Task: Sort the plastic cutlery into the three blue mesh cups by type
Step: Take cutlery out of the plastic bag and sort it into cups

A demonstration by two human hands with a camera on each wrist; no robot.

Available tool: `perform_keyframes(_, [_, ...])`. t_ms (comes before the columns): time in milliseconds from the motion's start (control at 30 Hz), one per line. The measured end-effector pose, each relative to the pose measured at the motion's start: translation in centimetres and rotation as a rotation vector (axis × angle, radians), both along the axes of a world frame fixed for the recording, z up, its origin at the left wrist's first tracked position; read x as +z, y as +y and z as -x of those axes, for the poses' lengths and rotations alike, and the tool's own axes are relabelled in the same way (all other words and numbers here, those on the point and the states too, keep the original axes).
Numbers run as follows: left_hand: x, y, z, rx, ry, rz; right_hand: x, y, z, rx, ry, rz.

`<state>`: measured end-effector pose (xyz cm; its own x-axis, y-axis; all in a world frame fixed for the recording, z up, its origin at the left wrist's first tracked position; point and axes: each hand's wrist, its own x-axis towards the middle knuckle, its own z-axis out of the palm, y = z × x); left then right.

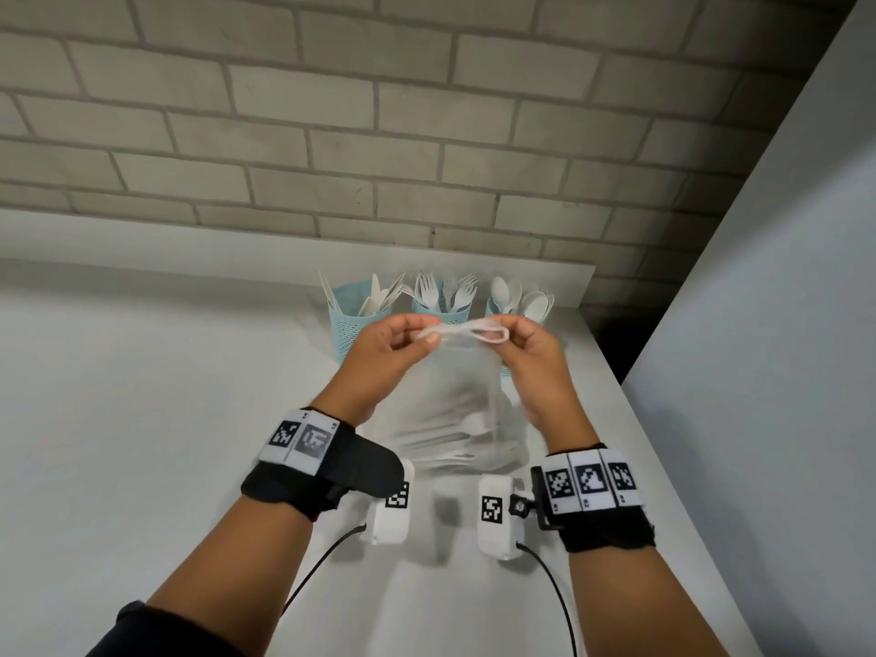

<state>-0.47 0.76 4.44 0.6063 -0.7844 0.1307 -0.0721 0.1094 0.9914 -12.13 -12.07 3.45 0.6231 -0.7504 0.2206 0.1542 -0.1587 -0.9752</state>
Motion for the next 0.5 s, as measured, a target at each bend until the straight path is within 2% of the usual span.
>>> perform_keyframes(100, [1.0, 0.6, -0.8, 0.004, 0.068, 0.007, 1.5, -0.6, 0.9, -0.047, -0.125, -0.109])
perform_keyframes(200, [1.9, 0.5, 0.0, -0.030, 0.133, 0.030, 3.2, 0.4, 0.9, 0.023, -0.199, -0.123])
perform_keyframes(233, [2.3, 0.3, 0.2, -0.037, 0.156, 0.052, 3.8, 0.9, 1.0, 0.023, -0.141, -0.028])
perform_keyframes(333, [3.4, 0.3, 0.6, -0.012, 0.219, 0.138, 4.5, 1.7, 1.3, 0.034, 0.220, 0.433])
perform_keyframes(433, [4.0, 0.7, 0.5, 0.055, 0.226, 0.178, 3.5, 1.7, 1.3, 0.108, 0.536, 0.624])
perform_keyframes(500, [4.3, 1.0, 0.7, 0.062, 0.203, 0.169, 2.6, 1.9, 0.8, 0.084, 0.647, 0.719])
